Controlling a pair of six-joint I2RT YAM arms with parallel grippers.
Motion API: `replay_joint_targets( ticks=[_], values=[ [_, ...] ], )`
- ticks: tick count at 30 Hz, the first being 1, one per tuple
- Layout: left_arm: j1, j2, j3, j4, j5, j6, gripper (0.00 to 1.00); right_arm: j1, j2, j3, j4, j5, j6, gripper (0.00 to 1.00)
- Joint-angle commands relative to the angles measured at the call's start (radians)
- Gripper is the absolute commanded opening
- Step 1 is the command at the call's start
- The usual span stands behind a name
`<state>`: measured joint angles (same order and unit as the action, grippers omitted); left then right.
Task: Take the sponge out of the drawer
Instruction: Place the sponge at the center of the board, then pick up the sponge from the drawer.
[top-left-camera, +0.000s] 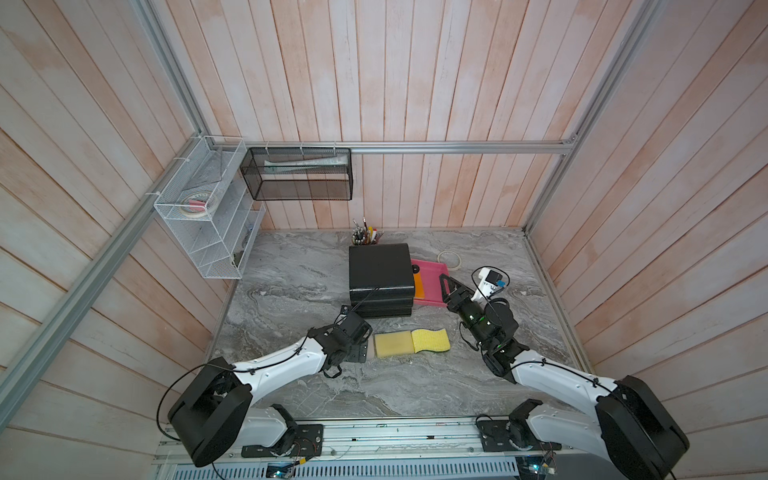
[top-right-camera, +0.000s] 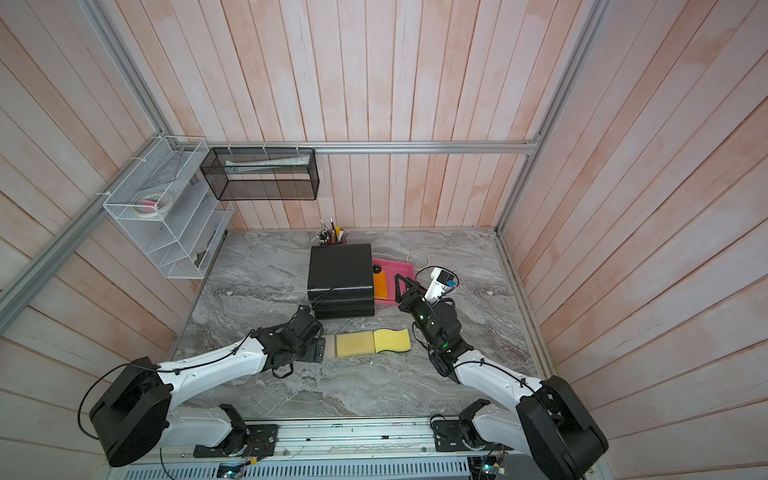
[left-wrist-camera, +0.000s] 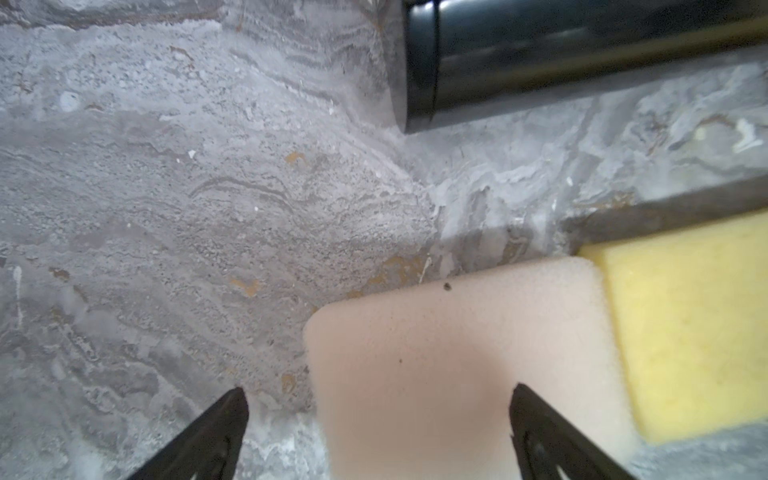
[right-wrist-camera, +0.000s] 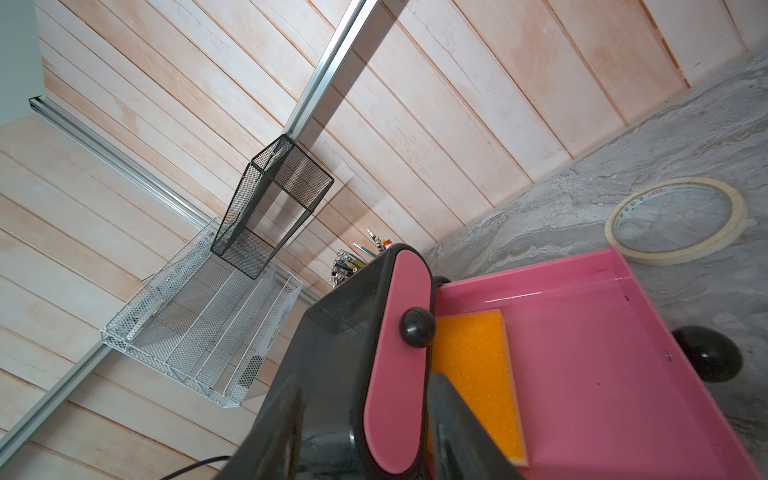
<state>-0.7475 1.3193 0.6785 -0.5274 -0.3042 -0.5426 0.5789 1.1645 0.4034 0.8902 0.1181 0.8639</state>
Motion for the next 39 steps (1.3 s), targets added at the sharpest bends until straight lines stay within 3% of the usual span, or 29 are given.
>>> replay_joint_targets(
  ticks=[1,7,12,18,27,31,39],
  values=[
    [-0.006,-0.071,-0.009,0.025,-0.009,0.007,1.00,-0.002,0.008,0.004,0.013,0.021,-0.006,0.50],
    [-0.005,-0.142,-0.023,0.050,0.012,0.015,1.00,-0.001,0.014,0.007,0.010,0.024,-0.008,0.50],
    [-0.006,-0.253,-0.048,0.179,0.062,0.053,1.00,-0.011,-0.001,0.025,-0.055,0.040,-0.046,0.52],
    [-0.004,-0.424,-0.074,0.320,0.102,0.121,1.00,-0.111,-0.011,0.044,-0.147,-0.027,-0.061,0.57],
    [-0.004,-0.527,-0.098,0.365,0.062,0.133,1.00,-0.243,0.166,0.237,-0.398,-0.298,-0.231,0.59],
    [-0.004,-0.553,-0.120,0.392,0.070,0.140,1.00,-0.284,0.302,0.317,-0.417,-0.484,-0.270,0.58],
    [-0.004,-0.597,-0.158,0.433,0.087,0.145,1.00,-0.322,0.541,0.435,-0.368,-0.673,-0.266,0.52]
  ],
)
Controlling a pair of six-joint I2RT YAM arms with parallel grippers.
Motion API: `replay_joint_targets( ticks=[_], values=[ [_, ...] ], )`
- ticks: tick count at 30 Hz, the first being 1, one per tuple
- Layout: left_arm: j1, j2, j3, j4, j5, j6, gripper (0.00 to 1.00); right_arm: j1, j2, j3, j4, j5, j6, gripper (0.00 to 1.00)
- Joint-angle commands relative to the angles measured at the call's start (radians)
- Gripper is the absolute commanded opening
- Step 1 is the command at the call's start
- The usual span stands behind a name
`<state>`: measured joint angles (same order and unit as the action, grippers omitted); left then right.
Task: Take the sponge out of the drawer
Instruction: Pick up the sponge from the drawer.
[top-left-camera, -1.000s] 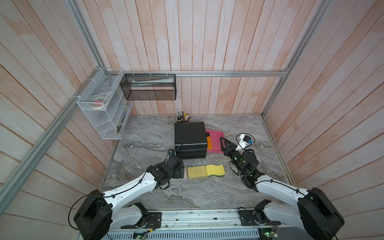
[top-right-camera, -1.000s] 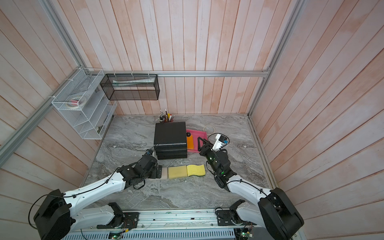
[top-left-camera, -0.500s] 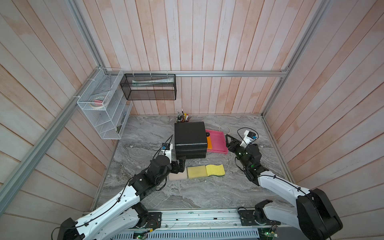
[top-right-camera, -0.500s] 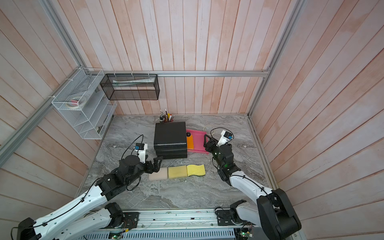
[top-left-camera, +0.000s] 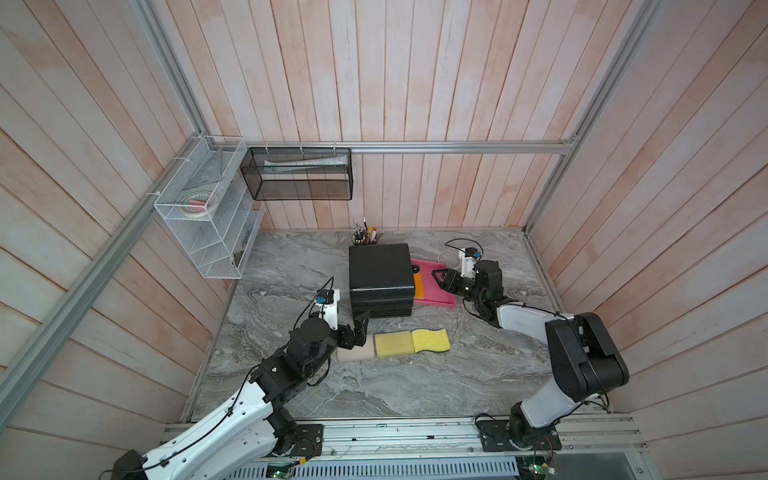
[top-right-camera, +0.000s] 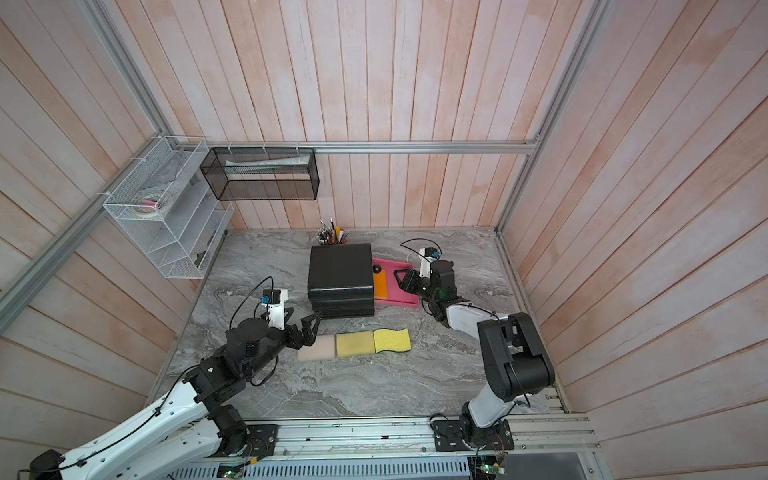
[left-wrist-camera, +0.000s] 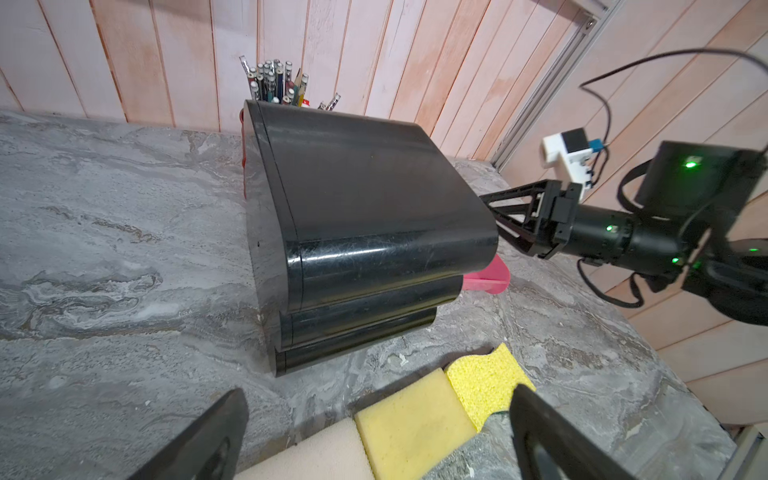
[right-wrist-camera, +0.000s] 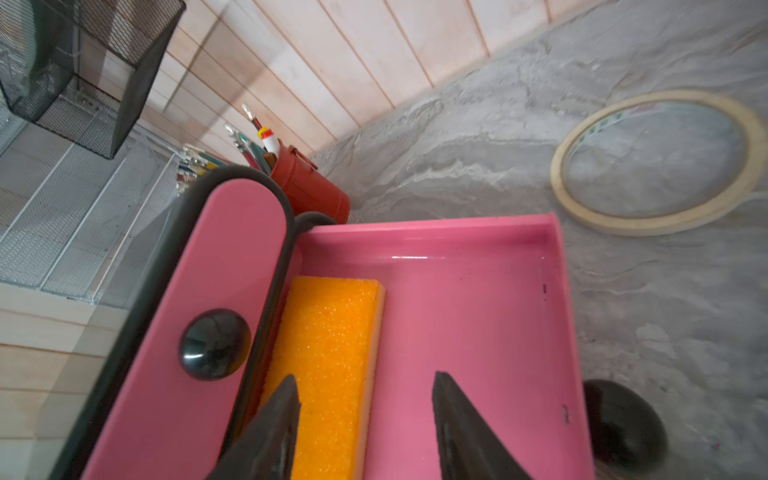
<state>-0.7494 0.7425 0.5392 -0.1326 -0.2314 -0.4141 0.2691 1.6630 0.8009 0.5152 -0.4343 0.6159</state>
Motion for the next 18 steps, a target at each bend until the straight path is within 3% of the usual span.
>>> replay_joint_targets(
  ticks=[1,11,18],
  values=[
    [-0.002,-0.029,-0.024,0.042,0.015,0.019,1.00,-0.016,0.061,0.044,0.024,-0.142,-0.013,0.51],
    [-0.001,-0.043,-0.043,0.061,0.016,0.019,1.00,-0.015,0.162,0.096,0.072,-0.233,0.003,0.52],
    [-0.002,-0.047,-0.042,0.059,0.025,0.018,1.00,0.009,0.198,0.144,-0.017,-0.200,-0.044,0.53]
  ],
)
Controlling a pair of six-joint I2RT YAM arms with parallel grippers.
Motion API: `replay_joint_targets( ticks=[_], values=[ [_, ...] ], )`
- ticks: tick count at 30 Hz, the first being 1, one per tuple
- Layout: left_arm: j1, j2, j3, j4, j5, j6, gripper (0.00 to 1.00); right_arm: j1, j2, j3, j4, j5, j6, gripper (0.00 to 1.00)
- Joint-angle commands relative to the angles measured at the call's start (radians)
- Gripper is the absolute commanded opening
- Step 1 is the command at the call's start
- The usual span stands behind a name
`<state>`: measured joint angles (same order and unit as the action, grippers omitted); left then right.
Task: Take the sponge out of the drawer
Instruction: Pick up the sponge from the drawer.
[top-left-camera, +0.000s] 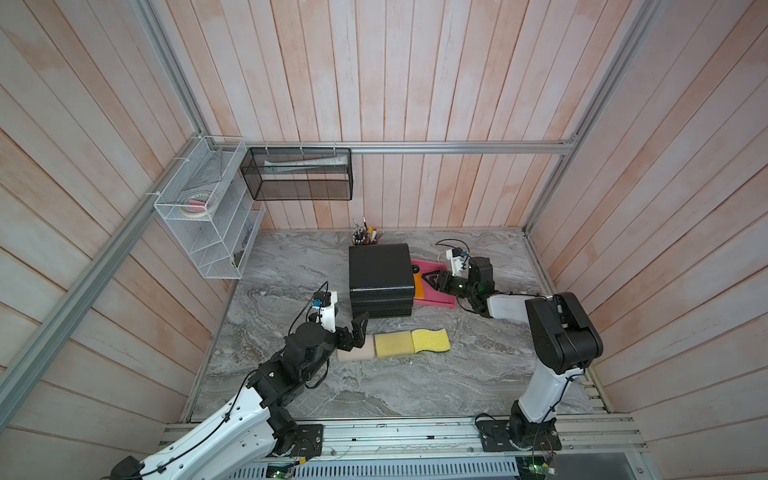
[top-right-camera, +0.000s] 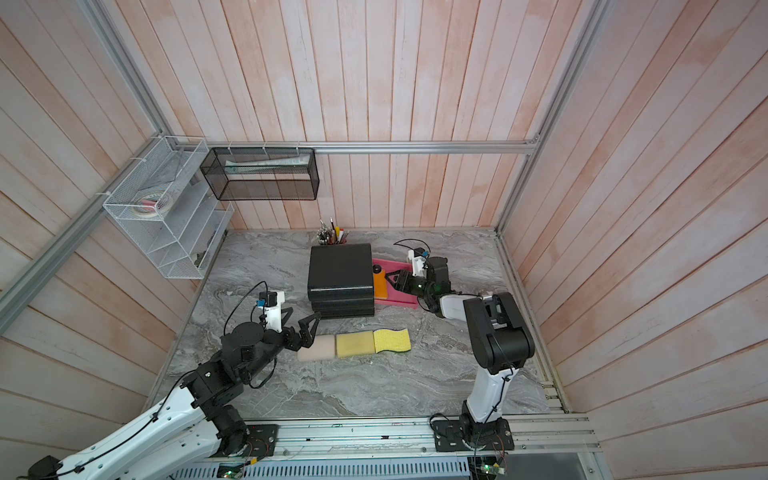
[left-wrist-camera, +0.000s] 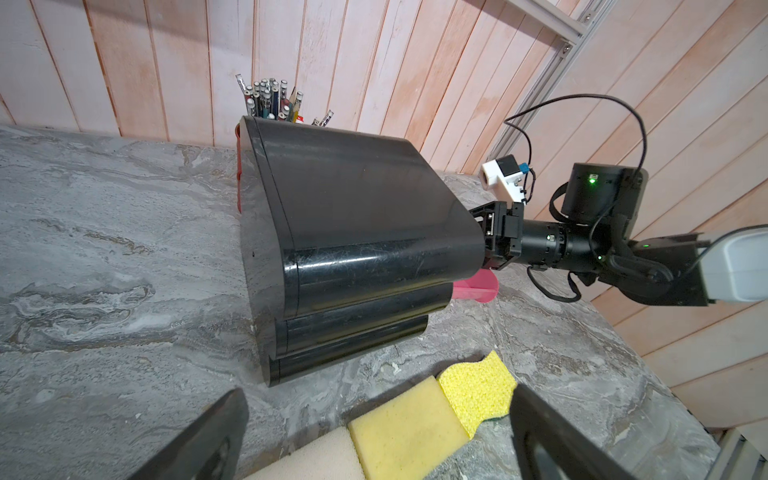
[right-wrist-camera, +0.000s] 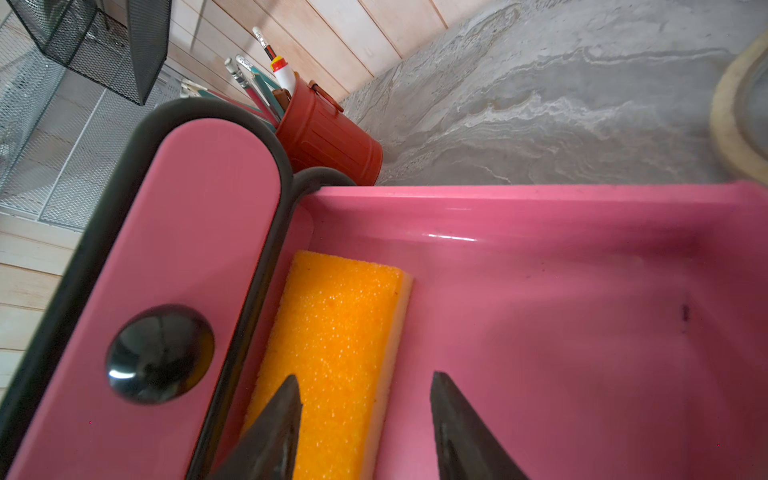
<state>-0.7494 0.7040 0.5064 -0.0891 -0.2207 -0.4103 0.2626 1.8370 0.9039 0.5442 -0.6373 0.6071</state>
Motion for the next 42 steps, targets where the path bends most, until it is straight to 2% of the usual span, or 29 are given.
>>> replay_joint_targets(
  ticks=[1,13,18,23,26,32,37,42],
  values=[
    [-0.002,-0.011,-0.007,0.014,0.015,0.014,1.00,0.017,0.031,0.052,-0.061,0.008,-0.042,0.53],
    [-0.002,-0.058,-0.017,0.099,0.120,0.001,1.00,0.023,0.070,0.125,-0.199,-0.008,-0.099,0.53],
    [-0.002,-0.057,0.006,0.114,0.094,0.038,1.00,0.026,0.093,0.158,-0.204,-0.035,-0.087,0.53],
    [-0.001,-0.075,-0.036,0.218,0.104,0.062,1.00,0.035,0.123,0.198,-0.247,-0.030,-0.099,0.50],
    [-0.002,-0.064,-0.052,0.247,0.074,0.092,1.00,0.043,0.127,0.200,-0.244,-0.017,-0.091,0.44],
    [-0.002,-0.029,-0.053,0.267,0.064,0.109,1.00,0.068,0.116,0.176,-0.244,0.045,-0.069,0.15],
    [-0.002,-0.057,-0.076,0.287,0.078,0.095,1.00,0.068,0.065,0.137,-0.230,0.108,-0.065,0.07],
    [-0.002,-0.083,-0.103,0.333,0.062,0.099,1.00,0.061,-0.026,0.080,-0.219,0.249,-0.024,0.00]
  ],
)
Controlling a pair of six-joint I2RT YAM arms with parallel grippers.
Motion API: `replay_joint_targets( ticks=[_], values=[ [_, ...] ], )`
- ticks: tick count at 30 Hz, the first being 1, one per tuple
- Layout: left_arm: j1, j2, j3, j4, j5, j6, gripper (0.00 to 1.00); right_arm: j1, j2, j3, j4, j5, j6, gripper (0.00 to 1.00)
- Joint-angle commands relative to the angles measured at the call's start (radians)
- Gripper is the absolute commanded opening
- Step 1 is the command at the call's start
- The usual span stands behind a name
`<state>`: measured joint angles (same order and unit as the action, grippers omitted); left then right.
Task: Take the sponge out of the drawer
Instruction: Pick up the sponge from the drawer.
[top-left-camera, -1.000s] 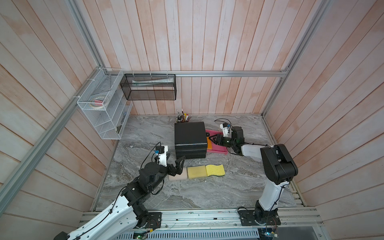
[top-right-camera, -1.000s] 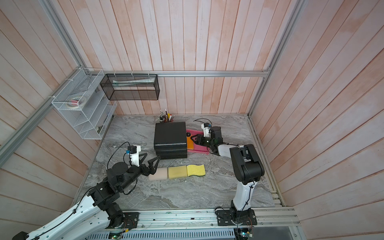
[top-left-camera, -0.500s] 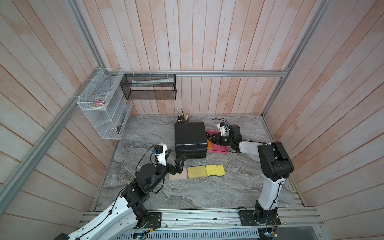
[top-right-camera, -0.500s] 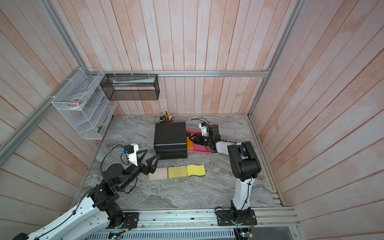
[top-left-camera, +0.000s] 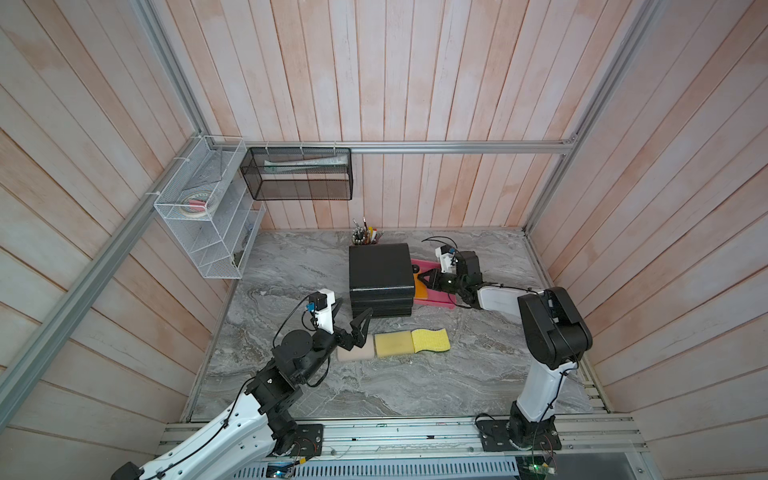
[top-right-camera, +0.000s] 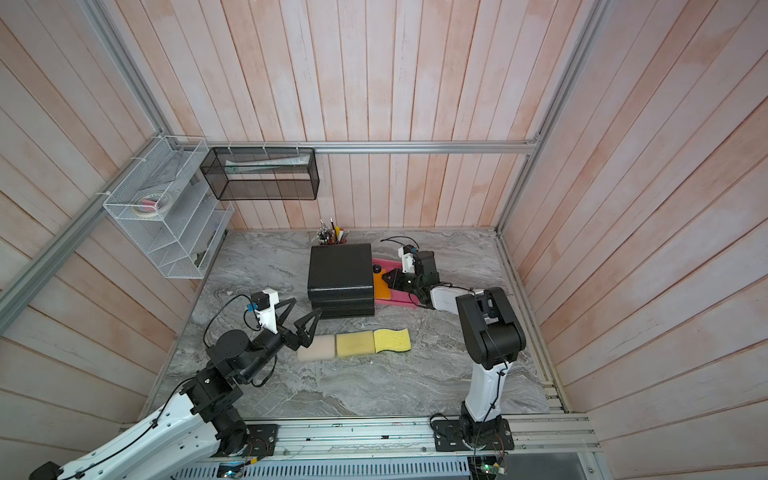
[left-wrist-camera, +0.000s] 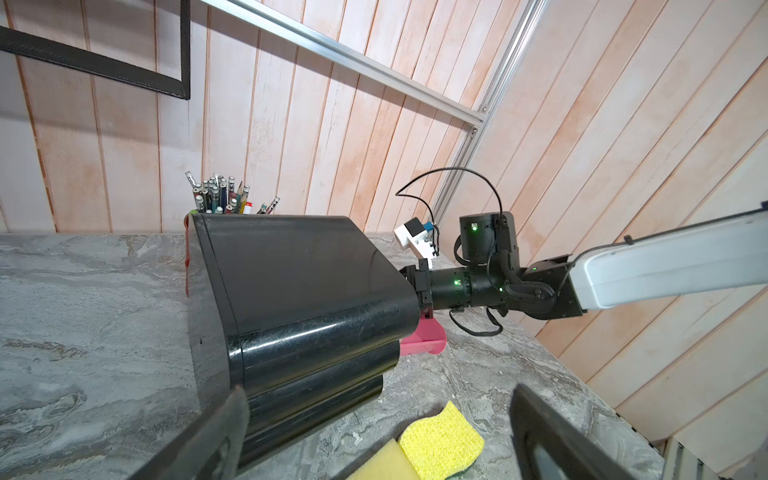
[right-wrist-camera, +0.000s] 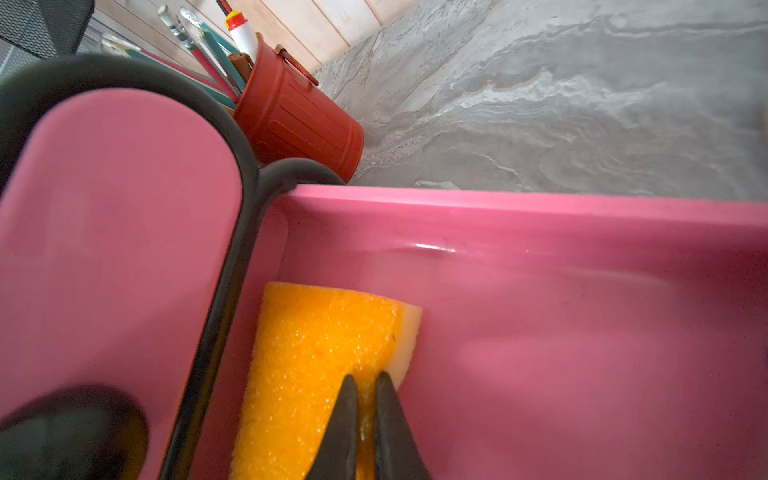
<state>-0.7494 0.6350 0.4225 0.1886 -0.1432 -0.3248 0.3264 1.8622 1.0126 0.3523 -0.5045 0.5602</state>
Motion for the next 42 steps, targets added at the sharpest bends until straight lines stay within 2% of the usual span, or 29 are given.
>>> replay_joint_targets(
  ticks=[1,7,12,18,24,31,37,42],
  values=[
    [-0.001,-0.013,-0.021,0.064,-0.014,0.013,1.00,-0.005,-0.071,-0.038,-0.026,0.143,0.038,0.00],
    [-0.002,0.028,-0.007,0.077,-0.005,0.004,1.00,-0.020,-0.217,-0.097,0.009,0.276,0.111,0.00],
    [-0.002,0.035,-0.028,0.140,0.057,-0.005,1.00,-0.020,-0.355,-0.131,0.015,0.340,0.120,0.00],
    [-0.002,0.090,-0.013,0.183,0.123,-0.007,1.00,-0.020,-0.568,-0.248,0.082,0.390,0.162,0.00],
    [-0.005,0.116,-0.023,0.272,0.188,-0.033,1.00,0.004,-0.695,-0.344,0.192,0.402,0.257,0.00],
    [-0.005,0.196,-0.031,0.404,0.249,-0.087,1.00,0.171,-0.690,-0.388,0.492,0.527,0.367,0.00],
    [-0.007,0.261,-0.045,0.537,0.239,-0.109,1.00,0.357,-0.692,-0.421,0.632,0.774,0.343,0.00],
    [-0.008,0.332,-0.058,0.678,0.210,-0.126,0.99,0.394,-0.610,-0.495,0.848,0.780,0.544,0.00]
  ],
)
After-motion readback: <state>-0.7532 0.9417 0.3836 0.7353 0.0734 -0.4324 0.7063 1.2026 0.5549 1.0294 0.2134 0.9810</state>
